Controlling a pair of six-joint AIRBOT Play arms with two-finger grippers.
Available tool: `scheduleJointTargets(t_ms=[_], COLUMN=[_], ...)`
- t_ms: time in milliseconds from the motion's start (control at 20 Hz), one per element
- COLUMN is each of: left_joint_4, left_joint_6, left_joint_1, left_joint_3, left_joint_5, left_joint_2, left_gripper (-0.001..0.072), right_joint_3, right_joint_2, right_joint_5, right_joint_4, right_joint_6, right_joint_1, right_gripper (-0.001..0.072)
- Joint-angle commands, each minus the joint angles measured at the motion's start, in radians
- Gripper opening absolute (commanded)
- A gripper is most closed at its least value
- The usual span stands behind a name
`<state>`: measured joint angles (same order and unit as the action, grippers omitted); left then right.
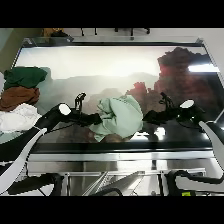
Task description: Fold the shirts.
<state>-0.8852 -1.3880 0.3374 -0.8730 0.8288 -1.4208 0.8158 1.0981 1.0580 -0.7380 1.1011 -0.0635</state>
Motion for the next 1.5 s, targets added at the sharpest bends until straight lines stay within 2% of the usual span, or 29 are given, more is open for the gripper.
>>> scheduleJointTargets(t_ms=[0,150,200,250,300,350,500,600,750,850,950,1100,1250,1450], left_joint_4=[-0.003,0.011,0.026,0.026,0.025,0.026,0.033,0.033,0.049,0.047,0.038,0.038,-0.003,-0.035], left_joint_6=[0.0,0.0,0.001,0.002,0.009,0.021,0.023,0.026,0.027,0.027,0.027,0.037,0.034,0.006], left_joint_1=[0.013,0.013,0.013,0.013,0.013,0.013,-0.017,-0.06,-0.1,-0.105,-0.105,-0.105,-0.105,-0.105], left_joint_3=[-0.031,-0.042,-0.042,-0.043,-0.043,-0.043,-0.069,-0.156,-0.354,-0.504,-0.658,-0.784,-0.762,-0.506], left_joint_5=[0.015,0.032,0.026,0.023,0.023,0.023,-0.005,0.045,0.113,0.115,0.116,0.166,0.227,0.234], left_joint_2=[-0.067,-0.106,-0.105,-0.1,-0.09,-0.077,0.016,0.112,0.291,0.402,0.506,0.625,0.698,0.708], left_gripper=[0.0679,0.0649,0.0603,0.0308,0.0073,0.0015,0.0014,0.0012,0.0012,0.0011,0.0012,0.0012,0.0012,0.0013], right_joint_3=[-0.003,-0.002,0.0,0.001,0.001,0.005,0.075,0.182,0.404,0.573,0.727,0.859,0.871,0.758], right_joint_2=[0.08,0.086,0.086,0.086,0.086,0.086,0.068,0.016,-0.117,-0.21,-0.297,-0.408,-0.479,-0.44], right_joint_5=[-0.063,-0.064,-0.063,-0.063,-0.059,-0.047,0.043,0.132,0.274,0.293,0.287,0.274,0.278,0.331], right_joint_4=[0.021,0.029,0.029,0.041,0.075,0.111,0.142,0.164,0.377,0.455,0.451,0.422,0.333,0.293], right_joint_6=[-0.029,-0.033,-0.042,-0.065,-0.089,-0.112,-0.129,-0.113,-0.132,-0.139,-0.174,-0.175,-0.172,-0.144], right_joint_1=[0.071,0.083,0.083,0.083,0.083,0.083,0.074,0.047,-0.025,-0.061,-0.091,-0.132,-0.141,-0.14], right_gripper=[0.043,0.0414,0.0253,0.0179,0.0154,0.0037,0.0022,0.0022,0.0022,0.0022,0.0022,0.0022,0.0023,0.0023])
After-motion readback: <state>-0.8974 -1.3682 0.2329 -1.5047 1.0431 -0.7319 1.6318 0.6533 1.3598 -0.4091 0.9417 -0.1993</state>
